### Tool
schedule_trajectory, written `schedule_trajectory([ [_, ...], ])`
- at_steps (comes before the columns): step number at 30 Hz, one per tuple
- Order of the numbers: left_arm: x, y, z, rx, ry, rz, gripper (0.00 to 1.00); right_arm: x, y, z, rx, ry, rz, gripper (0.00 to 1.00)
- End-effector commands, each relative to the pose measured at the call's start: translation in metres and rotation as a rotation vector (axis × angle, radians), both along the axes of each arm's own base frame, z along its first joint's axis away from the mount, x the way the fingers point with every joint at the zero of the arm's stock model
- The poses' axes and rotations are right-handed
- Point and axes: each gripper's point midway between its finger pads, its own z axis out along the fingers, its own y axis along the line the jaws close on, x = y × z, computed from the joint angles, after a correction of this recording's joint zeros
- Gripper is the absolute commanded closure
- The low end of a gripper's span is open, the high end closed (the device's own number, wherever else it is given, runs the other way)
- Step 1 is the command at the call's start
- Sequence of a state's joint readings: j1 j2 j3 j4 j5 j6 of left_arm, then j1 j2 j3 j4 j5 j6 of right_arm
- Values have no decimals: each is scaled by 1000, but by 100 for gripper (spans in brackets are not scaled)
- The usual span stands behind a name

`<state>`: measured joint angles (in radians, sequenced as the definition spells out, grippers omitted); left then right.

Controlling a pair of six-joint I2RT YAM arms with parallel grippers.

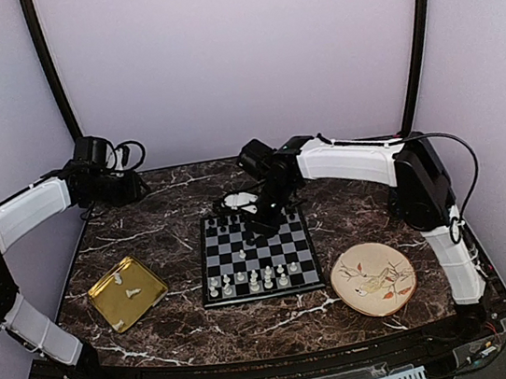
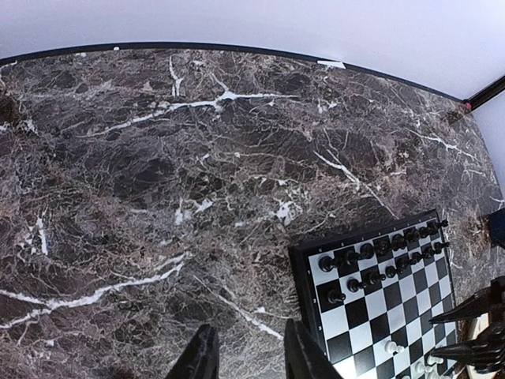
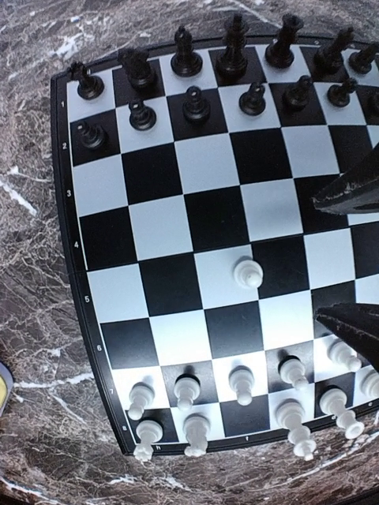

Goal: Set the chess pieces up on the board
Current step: Pick up the pawn from the chessboard.

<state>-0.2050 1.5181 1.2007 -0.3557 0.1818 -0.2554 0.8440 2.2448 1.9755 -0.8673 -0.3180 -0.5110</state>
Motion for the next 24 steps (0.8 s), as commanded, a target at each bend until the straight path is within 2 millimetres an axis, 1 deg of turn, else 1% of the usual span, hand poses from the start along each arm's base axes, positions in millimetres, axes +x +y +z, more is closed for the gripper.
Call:
schedule_trajectory([
  [1, 0, -5, 29, -49, -92, -17, 69, -2, 13, -6, -26, 7, 0, 59],
  [4, -2, -4, 34, -47, -105, -20, 69, -1, 20, -18, -37, 29, -10, 58],
  [5, -2, -5, 35, -51, -106, -25, 69, -2, 21, -24, -46, 43, -11, 58],
  [9, -3, -9, 32, -60, -94, -39, 69, -1, 26, -35, -52, 71, -22, 58],
  [16, -3, -9, 33, -65, -94, -45, 69, -8, 30, -45, -53, 104, -13, 59],
  [20, -4, -11, 30, -68, -85, -53, 69, -8, 32, -46, -50, 113, -17, 64],
  [24, -4, -12, 28, -69, -78, -58, 69, -9, 34, -48, -46, 121, -18, 66],
])
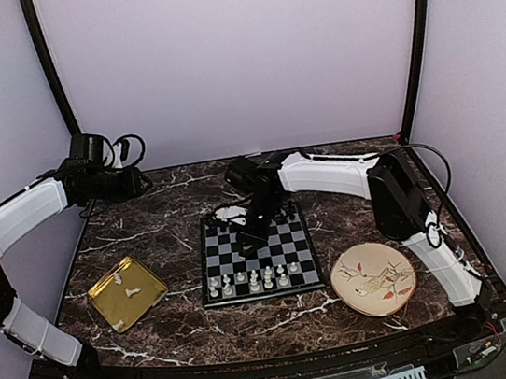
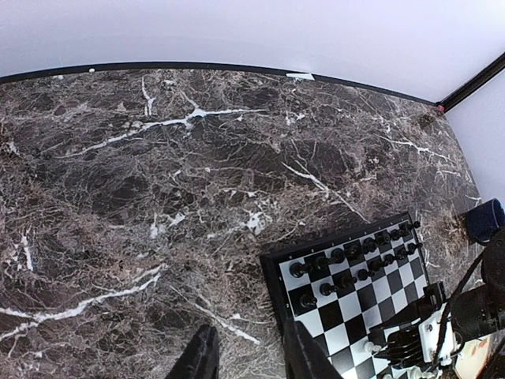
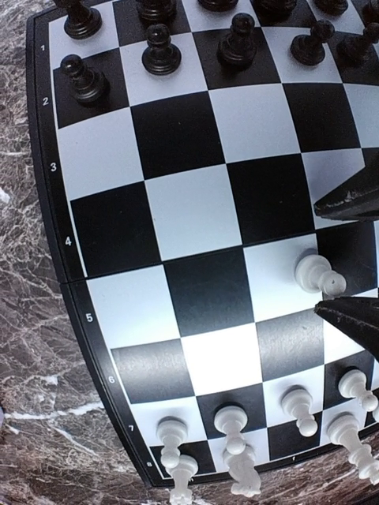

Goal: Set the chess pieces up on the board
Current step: Pick up the pawn from the chessboard, then place the pawn at h2.

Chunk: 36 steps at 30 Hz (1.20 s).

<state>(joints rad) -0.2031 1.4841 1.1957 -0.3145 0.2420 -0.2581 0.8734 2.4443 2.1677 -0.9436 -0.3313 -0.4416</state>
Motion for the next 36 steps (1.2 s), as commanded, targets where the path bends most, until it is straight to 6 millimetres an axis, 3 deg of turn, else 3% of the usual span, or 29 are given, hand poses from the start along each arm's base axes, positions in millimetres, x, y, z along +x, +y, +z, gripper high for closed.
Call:
schedule_trajectory([
  [1, -4, -3, 7, -14, -17, -18, 69, -6, 10, -3, 13, 25, 8, 66],
  [16, -4, -5, 2, -19, 5, -32, 69, -12, 14, -3, 16, 40, 22, 89],
  [24, -4, -6, -1, -17, 15, -38, 69, -15, 7, 23, 36, 9, 25, 95],
  [30, -4, -6, -2, -13, 18, -39, 69, -23, -25, 33, 14, -22, 14, 96],
  [36, -4, -4, -3, -2, 18, -37, 69, -29, -72, 34, -24, -23, -36, 96],
])
